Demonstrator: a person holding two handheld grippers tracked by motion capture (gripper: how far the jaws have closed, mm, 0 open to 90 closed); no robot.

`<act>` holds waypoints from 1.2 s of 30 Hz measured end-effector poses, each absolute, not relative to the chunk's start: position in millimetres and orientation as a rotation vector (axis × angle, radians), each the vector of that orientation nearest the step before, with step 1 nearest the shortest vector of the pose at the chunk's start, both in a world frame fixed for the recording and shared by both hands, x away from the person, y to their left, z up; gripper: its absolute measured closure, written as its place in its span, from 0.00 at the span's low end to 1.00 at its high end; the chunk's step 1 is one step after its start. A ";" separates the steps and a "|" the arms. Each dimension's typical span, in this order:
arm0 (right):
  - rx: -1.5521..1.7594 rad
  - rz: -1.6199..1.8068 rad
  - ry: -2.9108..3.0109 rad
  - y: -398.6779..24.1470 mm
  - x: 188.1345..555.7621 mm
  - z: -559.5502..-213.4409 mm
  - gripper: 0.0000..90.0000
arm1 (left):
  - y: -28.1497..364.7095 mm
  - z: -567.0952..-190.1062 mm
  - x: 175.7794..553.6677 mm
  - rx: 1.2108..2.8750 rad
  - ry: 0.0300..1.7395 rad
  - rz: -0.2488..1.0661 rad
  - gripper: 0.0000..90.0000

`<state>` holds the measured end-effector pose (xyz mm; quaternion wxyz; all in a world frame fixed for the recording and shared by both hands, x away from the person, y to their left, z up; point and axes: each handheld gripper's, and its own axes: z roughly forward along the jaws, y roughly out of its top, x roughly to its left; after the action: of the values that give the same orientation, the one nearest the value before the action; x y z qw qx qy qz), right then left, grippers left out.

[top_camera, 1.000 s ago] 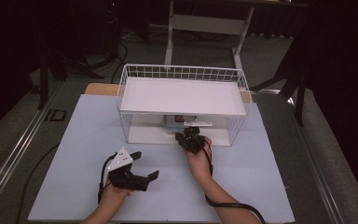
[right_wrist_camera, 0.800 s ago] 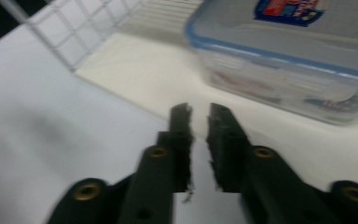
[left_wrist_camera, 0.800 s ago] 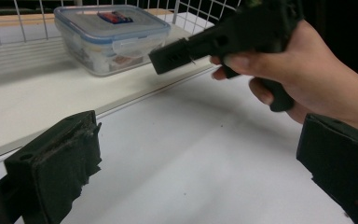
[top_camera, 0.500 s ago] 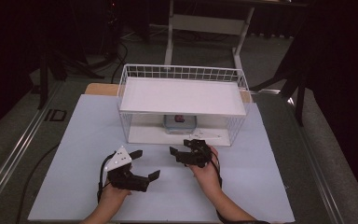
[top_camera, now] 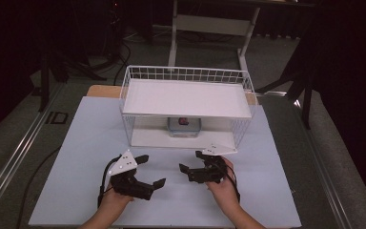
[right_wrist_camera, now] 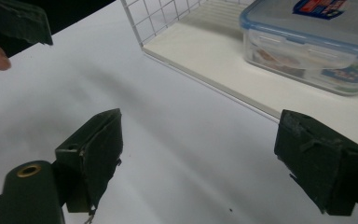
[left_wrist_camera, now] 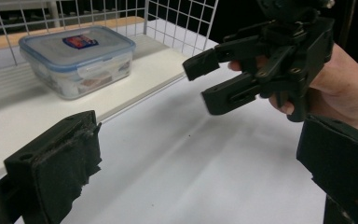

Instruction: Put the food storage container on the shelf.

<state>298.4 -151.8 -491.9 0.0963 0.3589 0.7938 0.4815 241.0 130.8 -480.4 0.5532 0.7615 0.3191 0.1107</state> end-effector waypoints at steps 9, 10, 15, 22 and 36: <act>1.050 1.417 2.339 -169.6 293.0 -490.0 0.17 | 137.9 -484.3 240.2 1.802 0.749 0.244 0.00; 1.045 1.413 2.332 -171.2 291.5 -489.4 0.17 | 138.8 -484.2 240.3 1.806 0.753 0.249 0.00; 1.022 1.420 2.321 -180.5 283.9 -486.3 0.17 | 145.5 -486.5 239.5 1.798 0.759 0.257 0.00; 1.012 1.420 2.322 -198.7 276.8 -486.6 0.17 | 157.0 -491.6 236.2 1.793 0.755 0.256 0.00; 1.030 1.396 2.293 -234.6 266.1 -499.1 0.17 | 165.5 -505.7 230.8 1.814 0.754 0.257 0.00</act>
<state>266.1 -234.6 -499.1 0.1325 0.3550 0.7904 0.4813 230.8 165.5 -505.7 0.5482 0.7658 0.3183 0.1087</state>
